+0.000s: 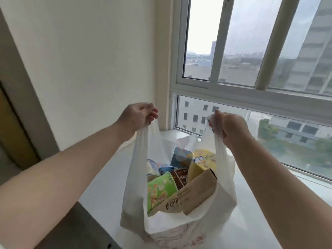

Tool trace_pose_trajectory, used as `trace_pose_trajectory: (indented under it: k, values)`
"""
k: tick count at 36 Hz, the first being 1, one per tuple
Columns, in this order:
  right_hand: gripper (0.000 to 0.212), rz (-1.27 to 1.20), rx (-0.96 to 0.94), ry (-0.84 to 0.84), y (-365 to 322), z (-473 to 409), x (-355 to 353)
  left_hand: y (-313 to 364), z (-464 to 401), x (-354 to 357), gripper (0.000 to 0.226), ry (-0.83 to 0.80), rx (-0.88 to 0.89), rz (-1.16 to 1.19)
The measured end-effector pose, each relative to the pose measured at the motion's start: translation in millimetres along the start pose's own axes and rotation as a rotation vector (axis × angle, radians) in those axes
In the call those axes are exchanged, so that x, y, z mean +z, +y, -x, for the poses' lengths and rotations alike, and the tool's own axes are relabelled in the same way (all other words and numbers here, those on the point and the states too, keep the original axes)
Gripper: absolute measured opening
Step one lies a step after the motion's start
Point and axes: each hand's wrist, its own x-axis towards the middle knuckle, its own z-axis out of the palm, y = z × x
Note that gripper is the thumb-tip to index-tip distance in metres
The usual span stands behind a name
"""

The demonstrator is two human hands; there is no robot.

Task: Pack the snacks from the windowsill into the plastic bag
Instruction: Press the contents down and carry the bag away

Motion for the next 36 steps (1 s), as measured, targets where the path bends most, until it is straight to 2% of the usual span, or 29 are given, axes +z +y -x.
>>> trace_pose_trajectory:
  k: [2,4,8,11,13,16,18,21,24,26,29,33,36]
  values:
    - [0.024,-0.053,-0.030,-0.086,-9.5,16.8,18.7,8.3,18.1,-28.1,0.029,0.094,0.044,-0.066]
    - [0.019,-0.064,-0.091,-0.176,-17.8,31.4,39.3,14.0,36.7,-60.6,0.028,0.217,0.064,-0.096]
    - [0.035,-0.036,-0.213,-0.296,-25.0,73.7,105.4,14.1,77.2,-127.2,0.026,0.466,0.030,-0.088]
    - [0.047,-0.045,-0.306,-0.582,-16.3,135.8,164.3,-6.1,111.0,-165.5,0.023,0.517,-0.094,-0.236]
    - [0.041,-0.043,-0.302,-0.700,-14.1,161.0,194.3,-19.7,133.9,-191.7,0.025,0.587,-0.144,-0.287]
    - [0.034,-0.065,-0.231,-0.695,-1.7,165.8,232.0,-25.7,160.2,-231.5,0.028,0.758,-0.178,-0.213]
    - [0.034,-0.031,-0.175,-0.714,17.7,172.3,258.4,-29.4,169.5,-253.0,0.028,0.782,-0.215,-0.240]
    - [0.049,0.032,-0.108,-0.740,51.9,187.8,303.8,-50.0,184.5,-285.2,0.031,0.822,-0.280,-0.327]
    - [0.037,0.100,-0.037,-0.790,73.2,198.9,345.6,-74.6,200.7,-329.6,0.034,0.922,-0.357,-0.366]
    - [0.039,0.134,0.003,-0.834,87.5,208.3,378.0,-85.2,211.9,-364.7,0.037,0.974,-0.425,-0.362]
    - [0.036,0.190,0.035,-0.884,103.5,225.9,419.4,-98.5,232.3,-401.5,0.039,1.018,-0.515,-0.377]
    - [0.021,0.280,0.109,-0.953,128.7,245.1,471.4,-130.8,255.3,-443.5,0.036,1.040,-0.645,-0.367]
    - [0.024,0.307,0.148,-0.964,145.4,249.1,501.5,-151.3,262.0,-464.3,0.035,1.048,-0.695,-0.359]
